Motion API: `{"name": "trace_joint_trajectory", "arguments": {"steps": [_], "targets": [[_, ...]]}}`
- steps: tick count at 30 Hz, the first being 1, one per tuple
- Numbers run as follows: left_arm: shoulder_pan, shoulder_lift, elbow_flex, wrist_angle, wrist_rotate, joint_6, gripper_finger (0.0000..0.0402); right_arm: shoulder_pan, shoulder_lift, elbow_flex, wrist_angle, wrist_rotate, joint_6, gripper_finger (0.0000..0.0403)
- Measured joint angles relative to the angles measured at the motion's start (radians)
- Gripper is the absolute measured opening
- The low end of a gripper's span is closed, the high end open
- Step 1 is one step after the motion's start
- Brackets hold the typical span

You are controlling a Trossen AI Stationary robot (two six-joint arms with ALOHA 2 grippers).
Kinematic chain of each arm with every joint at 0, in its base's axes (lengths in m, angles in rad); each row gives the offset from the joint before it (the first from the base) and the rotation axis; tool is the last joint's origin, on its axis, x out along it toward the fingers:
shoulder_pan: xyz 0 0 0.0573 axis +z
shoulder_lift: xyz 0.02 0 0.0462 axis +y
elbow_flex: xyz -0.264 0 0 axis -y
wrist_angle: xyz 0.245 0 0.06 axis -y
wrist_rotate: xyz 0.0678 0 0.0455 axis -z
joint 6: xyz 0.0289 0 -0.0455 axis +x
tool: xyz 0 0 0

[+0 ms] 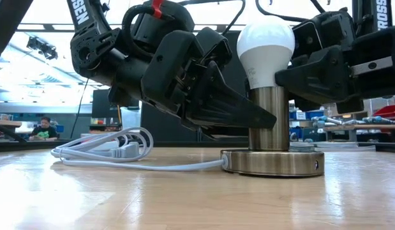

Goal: Screw lightbulb
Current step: Insert the lightbulb into the lamp

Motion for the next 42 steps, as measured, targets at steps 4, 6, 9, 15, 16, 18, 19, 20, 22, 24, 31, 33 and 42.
{"name": "trace_joint_trajectory", "arguments": {"steps": [4,6,9,15,16,18,19,20,22,24,31,33,42], "targets": [[0.000,-0.001,0.000,-0.004,-0.009,-0.008,0.0198,0.001,0.000,0.000,-0.001,0.010,0.029,0.0166],[-0.001,-0.001,0.000,-0.007,-0.022,-0.012,0.0198,0.004,0.000,0.000,-0.001,0.023,0.041,0.0166],[-0.001,-0.001,0.000,-0.009,-0.029,-0.016,0.0198,0.012,0.000,0.000,-0.002,0.034,0.058,0.0165],[-0.002,-0.001,0.000,-0.010,-0.068,-0.034,0.0198,0.051,-0.005,-0.034,0.021,0.152,0.082,0.0165],[-0.002,-0.001,0.000,-0.011,-0.078,-0.034,0.0198,0.061,-0.005,-0.042,0.031,0.180,0.084,0.0165],[-0.002,-0.001,0.001,-0.011,-0.097,-0.038,0.0198,0.080,-0.005,-0.053,0.049,0.229,0.099,0.0165],[-0.002,-0.001,0.001,-0.011,-0.106,-0.039,0.0198,0.089,-0.005,-0.057,0.057,0.251,0.105,0.0165],[-0.002,-0.001,0.001,-0.011,-0.116,-0.040,0.0198,0.099,-0.005,-0.061,0.061,0.276,0.110,0.0165],[-0.002,-0.001,0.001,-0.013,-0.131,-0.041,0.0198,0.118,-0.005,-0.066,0.062,0.331,0.124,0.0165],[-0.002,-0.001,0.001,-0.015,-0.147,-0.042,0.0198,0.136,-0.005,-0.071,0.064,0.381,0.144,0.0165],[-0.002,-0.002,0.001,-0.022,-0.186,-0.045,0.0198,0.213,-0.006,-0.074,0.060,0.568,0.177,0.0165],[-0.002,-0.002,0.002,-0.030,-0.193,-0.045,0.0198,0.241,-0.006,-0.074,0.057,0.633,0.178,0.0165],[-0.002,-0.002,0.003,-0.035,-0.262,-0.045,0.0198,0.360,-0.004,-0.073,0.047,0.921,0.188,0.0164]]}}
